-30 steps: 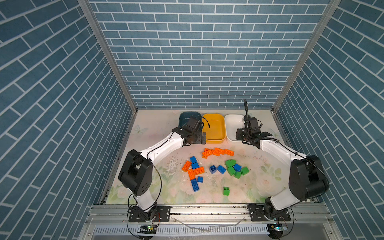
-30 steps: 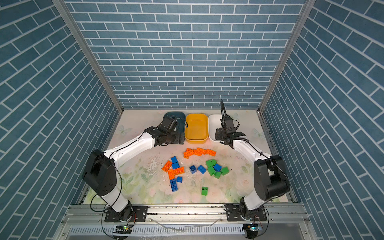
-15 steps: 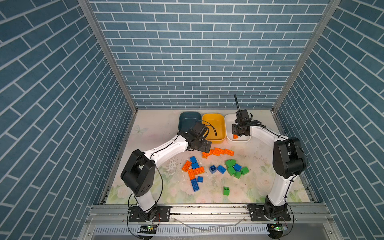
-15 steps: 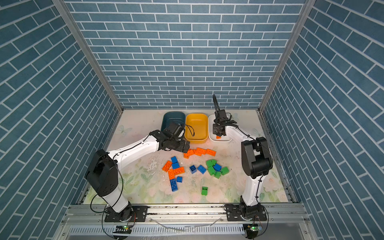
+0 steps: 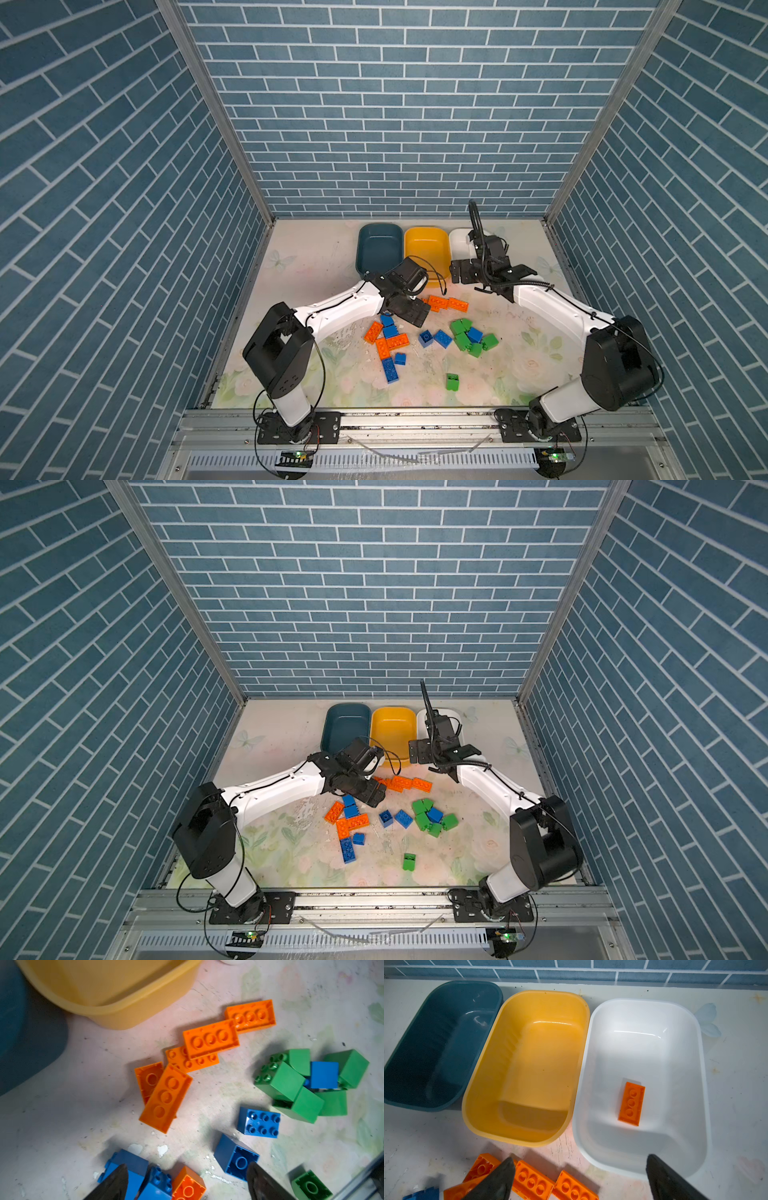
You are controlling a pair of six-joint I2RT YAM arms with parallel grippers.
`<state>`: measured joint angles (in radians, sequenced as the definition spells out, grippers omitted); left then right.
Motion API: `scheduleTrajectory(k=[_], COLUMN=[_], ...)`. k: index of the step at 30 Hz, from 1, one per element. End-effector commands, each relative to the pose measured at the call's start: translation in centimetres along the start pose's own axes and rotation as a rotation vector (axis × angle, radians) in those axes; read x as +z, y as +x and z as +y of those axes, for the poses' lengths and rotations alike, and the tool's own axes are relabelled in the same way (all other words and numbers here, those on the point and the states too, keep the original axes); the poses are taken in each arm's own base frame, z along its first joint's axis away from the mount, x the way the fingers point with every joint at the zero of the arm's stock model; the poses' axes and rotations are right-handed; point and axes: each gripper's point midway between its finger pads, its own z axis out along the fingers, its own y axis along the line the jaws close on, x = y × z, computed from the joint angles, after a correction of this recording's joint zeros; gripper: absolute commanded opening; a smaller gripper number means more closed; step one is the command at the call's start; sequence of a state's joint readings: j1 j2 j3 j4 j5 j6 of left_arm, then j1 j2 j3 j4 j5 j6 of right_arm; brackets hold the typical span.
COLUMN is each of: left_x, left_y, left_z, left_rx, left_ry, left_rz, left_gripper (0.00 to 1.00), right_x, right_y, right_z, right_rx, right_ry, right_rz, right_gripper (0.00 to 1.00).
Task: Sort the legos into containers by color
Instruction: 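Grasp a blue brick with the left gripper while the right withdraws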
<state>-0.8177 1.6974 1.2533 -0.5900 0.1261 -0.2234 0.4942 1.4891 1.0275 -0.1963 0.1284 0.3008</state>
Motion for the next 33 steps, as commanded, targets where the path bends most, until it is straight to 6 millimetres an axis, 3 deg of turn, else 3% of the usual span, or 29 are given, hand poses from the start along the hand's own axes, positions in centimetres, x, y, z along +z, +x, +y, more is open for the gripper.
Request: scheduleTrajectory(k=[1,5,10,19,23,30,33], left_x=[0.2,1.2,3.1,5.8,6.3,6.0,4.8], left_y=[2.2,3.5,4.4,4.6,4.4,3.4,1.7], left_z=[-2.8,-3.9,-4.3,-4.8,-5.1,-4.2,-4.1], left_rx=[0.119,0.214,0.271,0.332,0.324,0.276,0.229], left_ry=[0.067,0.045,0.032,0.001,0.011,-0.033,-0.023], left_rz=[0.061,0.125,0.186,0.220,0.215,0.178,0.110], left_gripper=[0.89,0.82,0.72,0.60,0.54,0.24,0.19], right_x=[-1.3,-3.1,-5.3,-6.1,-6.9,-7.4,-6.9], right_y=[-0.1,0.2,0.4,0.1,0.0,-0.4,-0.4], right_z=[-3.1,-5.9,-9.0,-8.6,-9.7,-9.5,-8.2], right_rx=[0.151,0.264,0.298,0.286,0.322,0.296,0.239], right_ry=[0.127,0.241,0.423,0.395,0.439,0.396,0.315], right_rz=[-0.138,-0.233,-0.233,-0.246,-0.298,-0.324,-0.297], right_gripper=[0.99,0.99,0.99,0.99,0.99,0.99,0.99])
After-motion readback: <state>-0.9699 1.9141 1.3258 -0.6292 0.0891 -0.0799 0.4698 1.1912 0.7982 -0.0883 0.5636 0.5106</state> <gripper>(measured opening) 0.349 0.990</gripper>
